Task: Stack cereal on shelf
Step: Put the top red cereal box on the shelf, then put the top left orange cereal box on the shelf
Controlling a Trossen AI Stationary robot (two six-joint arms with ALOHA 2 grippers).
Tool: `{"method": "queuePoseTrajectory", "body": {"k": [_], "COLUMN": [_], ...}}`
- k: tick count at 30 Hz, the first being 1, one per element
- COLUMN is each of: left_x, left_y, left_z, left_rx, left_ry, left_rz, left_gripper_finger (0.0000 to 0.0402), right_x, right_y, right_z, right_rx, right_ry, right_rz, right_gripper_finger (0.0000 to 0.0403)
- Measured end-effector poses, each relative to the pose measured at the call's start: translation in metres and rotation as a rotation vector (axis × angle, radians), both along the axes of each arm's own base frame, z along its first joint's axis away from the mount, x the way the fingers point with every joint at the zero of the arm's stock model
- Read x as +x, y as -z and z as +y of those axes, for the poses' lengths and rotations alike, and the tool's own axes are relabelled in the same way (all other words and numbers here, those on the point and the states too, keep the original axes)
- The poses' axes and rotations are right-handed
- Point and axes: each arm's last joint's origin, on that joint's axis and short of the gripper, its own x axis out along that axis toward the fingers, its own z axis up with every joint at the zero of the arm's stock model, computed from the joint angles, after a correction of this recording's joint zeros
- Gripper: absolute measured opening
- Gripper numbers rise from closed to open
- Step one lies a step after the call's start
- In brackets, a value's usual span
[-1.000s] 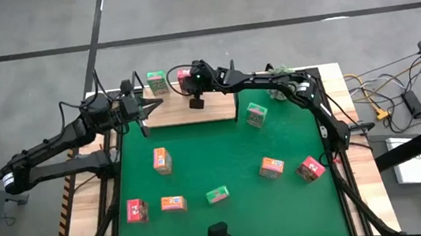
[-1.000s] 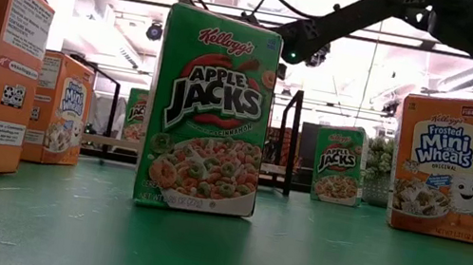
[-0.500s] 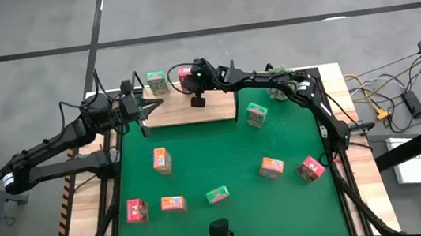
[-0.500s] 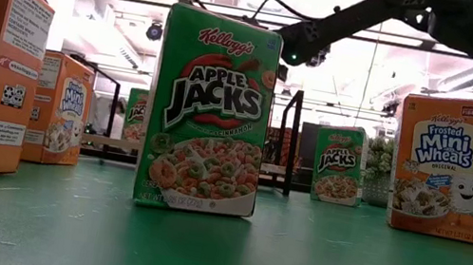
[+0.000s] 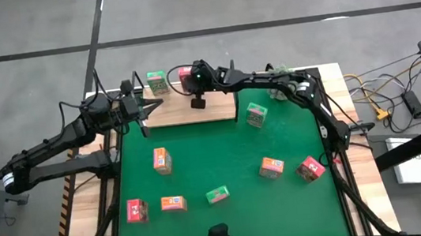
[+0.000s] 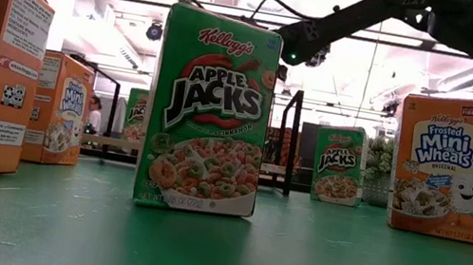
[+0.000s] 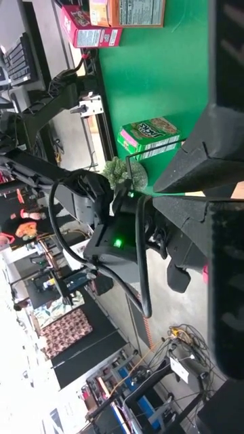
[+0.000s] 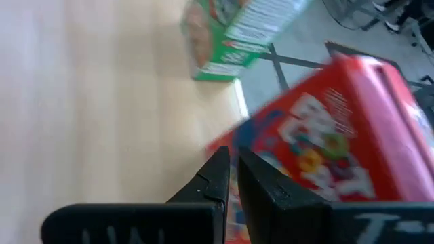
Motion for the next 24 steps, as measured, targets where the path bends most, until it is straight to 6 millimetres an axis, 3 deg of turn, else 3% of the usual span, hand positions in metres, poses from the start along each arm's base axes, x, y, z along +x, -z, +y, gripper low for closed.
{"method": "queuePoseTrajectory", "body": {"k": [11, 17, 24], "left_x": [0.000, 0.000, 0.000], "left_y": [0.000, 0.001, 0.004], "left_z": [0.000, 0.000, 0.000], "left_rx": [-0.002, -0.031, -0.112], "left_ry": [-0.001, -0.003, -0.010], "left_rz": [0.004, -0.002, 0.002], "left_gripper_finger": [0.0001, 0.0001, 0.0001], "right_x": [-0.011, -0.032, -0.068], "right_y": [-0.047, -0.074, -0.078], "right_z": [0.055, 0.091, 0.135], "right_rx": [0.080, 0.157, 0.215], "right_ry": [-0.055, -0.067, -0.094], "right_rz": [0.061, 0.125, 0.142], "right_gripper_finger": [0.0018, 0.0018, 0.0018]}}
